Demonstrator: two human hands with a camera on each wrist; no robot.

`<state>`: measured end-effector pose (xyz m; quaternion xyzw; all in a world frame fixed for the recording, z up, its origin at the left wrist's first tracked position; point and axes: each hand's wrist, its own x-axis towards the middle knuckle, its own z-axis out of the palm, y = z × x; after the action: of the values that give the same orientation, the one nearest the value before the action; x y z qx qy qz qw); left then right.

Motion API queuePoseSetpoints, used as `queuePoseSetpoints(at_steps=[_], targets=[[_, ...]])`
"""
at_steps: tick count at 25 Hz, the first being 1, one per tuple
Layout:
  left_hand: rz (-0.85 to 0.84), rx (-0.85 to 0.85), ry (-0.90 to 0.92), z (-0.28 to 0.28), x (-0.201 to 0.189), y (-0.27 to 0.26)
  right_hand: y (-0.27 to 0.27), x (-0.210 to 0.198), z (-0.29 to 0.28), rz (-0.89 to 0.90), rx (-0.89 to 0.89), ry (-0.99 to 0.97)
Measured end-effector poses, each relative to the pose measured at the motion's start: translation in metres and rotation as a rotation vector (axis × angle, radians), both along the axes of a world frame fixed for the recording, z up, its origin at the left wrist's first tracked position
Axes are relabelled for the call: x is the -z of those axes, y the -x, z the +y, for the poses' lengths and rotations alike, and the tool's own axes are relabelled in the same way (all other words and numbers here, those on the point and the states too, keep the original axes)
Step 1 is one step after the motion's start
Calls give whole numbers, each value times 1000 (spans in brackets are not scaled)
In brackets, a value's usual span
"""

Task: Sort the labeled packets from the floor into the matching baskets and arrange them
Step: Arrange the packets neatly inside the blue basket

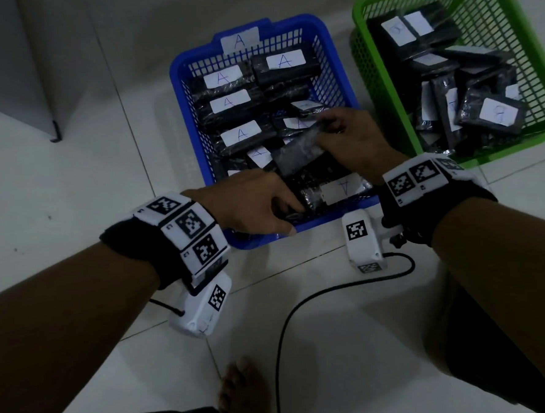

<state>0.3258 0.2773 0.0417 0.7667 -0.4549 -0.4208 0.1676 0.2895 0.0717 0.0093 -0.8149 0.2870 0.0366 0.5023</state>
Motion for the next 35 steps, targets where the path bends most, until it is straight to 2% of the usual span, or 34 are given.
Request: queuePoseSetpoints(at_steps=[3,6,8,11,14,16,19,22,24,28,30,31,33,35], targets=[[30,-89,24,-4,-3,-6,1,-5,0,-58,24,-43],[-40,-226,137,1,-6,-14,1,-8,4,-139,17,-69],[-41,-444,234,7,-6,-20,-1,-11,7,-170,84,-122],[127,-835,301,16,-6,-30,-2,-18,9,-161,181,-258],[200,-992,315,23,-2,-35,3,-21,10,-129,149,-315],[134,-995,343,23,4,-37,5,-20,10,-95,81,-268],[-90,-951,415,22,13,-37,6,-20,8,-107,88,-281],[-305,-820,422,19,16,-31,9,-17,0,-151,119,-158],[-361,-749,400,17,17,-27,12,-17,-2,-156,111,-71],[-246,-935,400,14,17,-30,12,-13,-4,-130,132,-115],[-310,-1000,396,17,17,-34,10,-11,-3,-110,130,-156],[-399,-992,396,19,17,-35,10,-13,-2,-106,125,-179],[-598,-859,436,16,15,-31,11,-20,0,-130,156,-232],[-644,-609,486,4,12,-20,12,-23,-1,-178,207,-240]])
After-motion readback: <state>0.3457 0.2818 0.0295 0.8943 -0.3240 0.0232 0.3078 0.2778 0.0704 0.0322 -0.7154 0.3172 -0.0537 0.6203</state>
